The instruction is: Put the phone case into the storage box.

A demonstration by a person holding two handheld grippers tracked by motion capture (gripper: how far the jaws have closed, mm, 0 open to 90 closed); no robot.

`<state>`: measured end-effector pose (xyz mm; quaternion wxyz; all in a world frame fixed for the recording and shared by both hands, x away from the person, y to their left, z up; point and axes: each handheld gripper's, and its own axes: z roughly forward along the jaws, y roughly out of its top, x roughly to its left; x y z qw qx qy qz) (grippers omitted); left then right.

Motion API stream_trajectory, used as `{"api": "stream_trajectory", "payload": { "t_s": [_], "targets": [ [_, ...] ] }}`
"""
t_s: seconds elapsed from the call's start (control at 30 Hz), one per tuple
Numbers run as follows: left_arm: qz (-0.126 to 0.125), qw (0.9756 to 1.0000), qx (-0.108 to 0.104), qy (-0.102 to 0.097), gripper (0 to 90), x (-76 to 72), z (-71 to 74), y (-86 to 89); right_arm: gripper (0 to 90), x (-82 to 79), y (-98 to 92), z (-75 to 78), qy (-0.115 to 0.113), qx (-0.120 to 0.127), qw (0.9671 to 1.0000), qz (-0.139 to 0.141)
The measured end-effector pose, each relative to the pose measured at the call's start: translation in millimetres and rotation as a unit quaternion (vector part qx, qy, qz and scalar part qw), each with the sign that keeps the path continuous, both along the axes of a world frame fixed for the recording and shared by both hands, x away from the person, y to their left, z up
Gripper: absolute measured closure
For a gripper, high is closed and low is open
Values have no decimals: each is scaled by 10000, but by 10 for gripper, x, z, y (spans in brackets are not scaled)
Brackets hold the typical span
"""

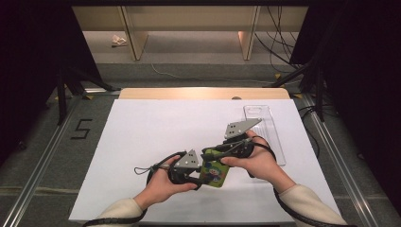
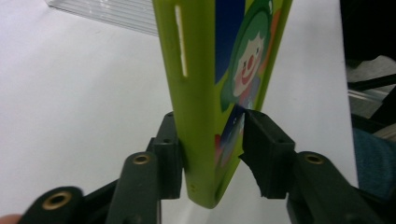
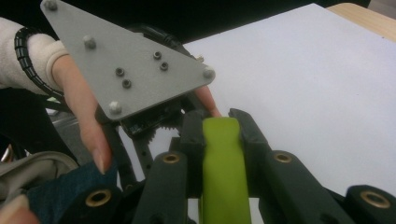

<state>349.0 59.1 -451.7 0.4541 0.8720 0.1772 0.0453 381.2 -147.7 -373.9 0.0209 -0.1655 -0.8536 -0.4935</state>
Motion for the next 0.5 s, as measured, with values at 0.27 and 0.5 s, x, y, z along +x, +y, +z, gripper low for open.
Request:
{"api": "stream_trajectory", "payload": {
  "t_s": [0.27,0.5],
  "targets": [
    [89,10000,-8,6,686,6,43,25,776,5,-12,15,-19,112,9999,35],
    [260,9997,-16,10,754,21,61,49,774,4,-13,21,-17,160,9999,41]
  ]
}}
